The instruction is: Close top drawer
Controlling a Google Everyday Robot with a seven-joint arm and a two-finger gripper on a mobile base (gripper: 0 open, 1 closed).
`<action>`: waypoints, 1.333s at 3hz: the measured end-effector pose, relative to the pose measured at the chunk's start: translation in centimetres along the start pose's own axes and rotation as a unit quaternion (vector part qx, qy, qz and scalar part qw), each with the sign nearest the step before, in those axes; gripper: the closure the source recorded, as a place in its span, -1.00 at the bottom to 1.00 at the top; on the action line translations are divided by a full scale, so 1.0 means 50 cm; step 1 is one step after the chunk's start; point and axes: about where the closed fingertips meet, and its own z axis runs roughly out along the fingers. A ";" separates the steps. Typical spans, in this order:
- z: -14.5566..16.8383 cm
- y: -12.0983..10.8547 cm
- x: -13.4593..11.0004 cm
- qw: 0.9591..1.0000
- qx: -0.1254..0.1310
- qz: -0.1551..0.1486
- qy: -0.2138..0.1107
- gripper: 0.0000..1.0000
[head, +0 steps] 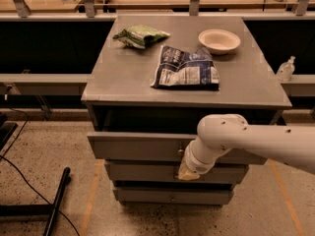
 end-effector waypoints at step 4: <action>-0.051 0.042 0.035 0.999 0.036 0.014 0.001 0.12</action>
Offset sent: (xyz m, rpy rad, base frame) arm -0.0154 -0.0148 0.0160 -0.0083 -0.0565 -0.0490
